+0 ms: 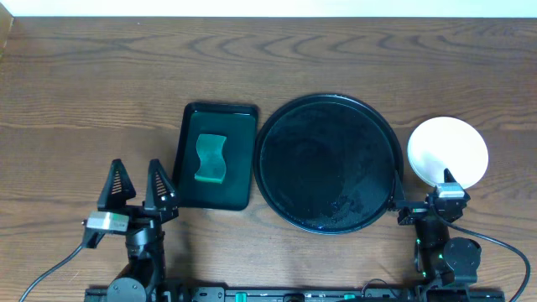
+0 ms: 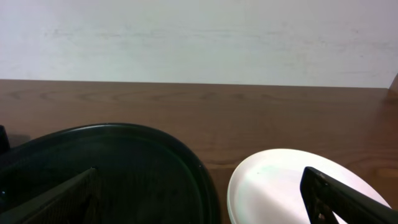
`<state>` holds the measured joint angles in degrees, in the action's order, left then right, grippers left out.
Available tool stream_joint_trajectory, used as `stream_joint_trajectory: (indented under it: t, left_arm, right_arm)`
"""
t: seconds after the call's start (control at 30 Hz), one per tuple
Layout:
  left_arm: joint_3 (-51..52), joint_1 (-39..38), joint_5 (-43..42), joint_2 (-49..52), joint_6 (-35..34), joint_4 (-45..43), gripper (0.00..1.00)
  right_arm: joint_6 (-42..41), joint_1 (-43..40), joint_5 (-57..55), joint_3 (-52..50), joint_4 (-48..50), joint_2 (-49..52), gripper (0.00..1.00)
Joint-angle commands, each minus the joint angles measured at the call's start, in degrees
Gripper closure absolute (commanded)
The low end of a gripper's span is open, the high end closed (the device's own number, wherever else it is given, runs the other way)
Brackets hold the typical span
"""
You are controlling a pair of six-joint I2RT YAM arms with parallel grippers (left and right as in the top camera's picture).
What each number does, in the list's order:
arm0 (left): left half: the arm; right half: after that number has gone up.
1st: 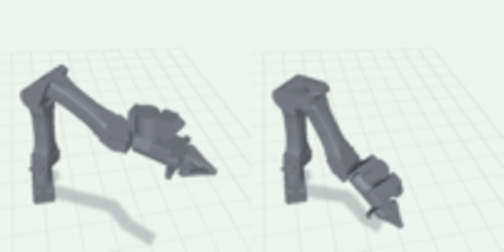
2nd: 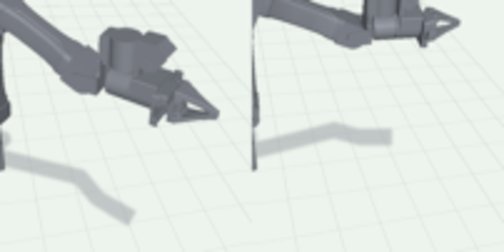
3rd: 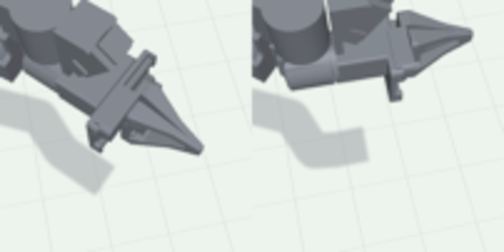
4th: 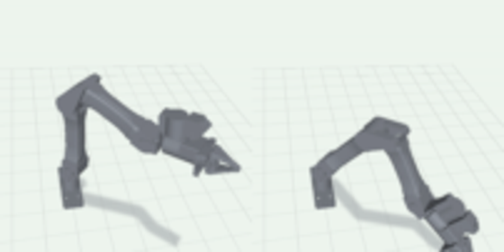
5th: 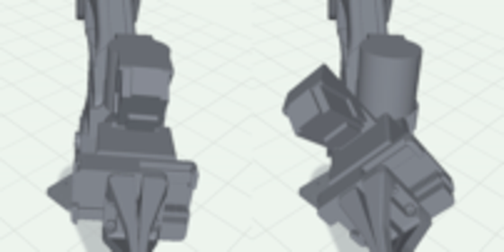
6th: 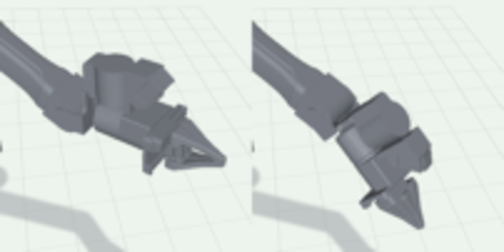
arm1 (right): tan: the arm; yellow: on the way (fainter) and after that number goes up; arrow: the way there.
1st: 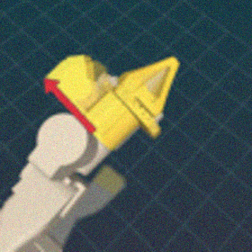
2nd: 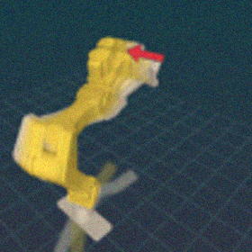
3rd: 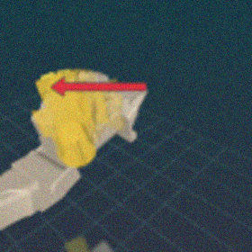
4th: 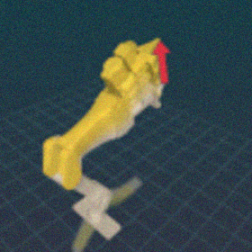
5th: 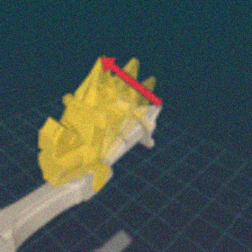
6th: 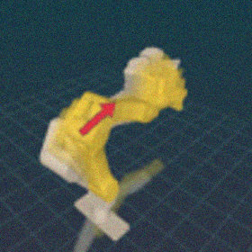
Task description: Clean dirty plates on tray and stack at the side
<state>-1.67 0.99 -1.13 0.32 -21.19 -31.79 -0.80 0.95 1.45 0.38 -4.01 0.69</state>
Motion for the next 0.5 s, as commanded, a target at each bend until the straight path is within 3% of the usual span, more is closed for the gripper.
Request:
stream_joint_trajectory:
  t: [0.0,0.2,0.47]
  left_arm:
    - [1.4,-0.2,0.1,-0.2,-0.1,1.1,0.21]
    - [1.4,-0.2,0.0,-0.2,-0.1,7.4,0.21]
    - [1.4,-0.2,-4.1,-0.2,0.0,26.8,0.21]
  right_arm:
    - [0.4,-0.4,-0.5,-0.1,-0.2,-0.3,0.01]
    - [0.4,-0.4,-0.5,-0.1,-0.3,-0.3,0.01]
    - [0.4,-0.4,-0.5,-0.1,-0.2,-0.3,0.01]
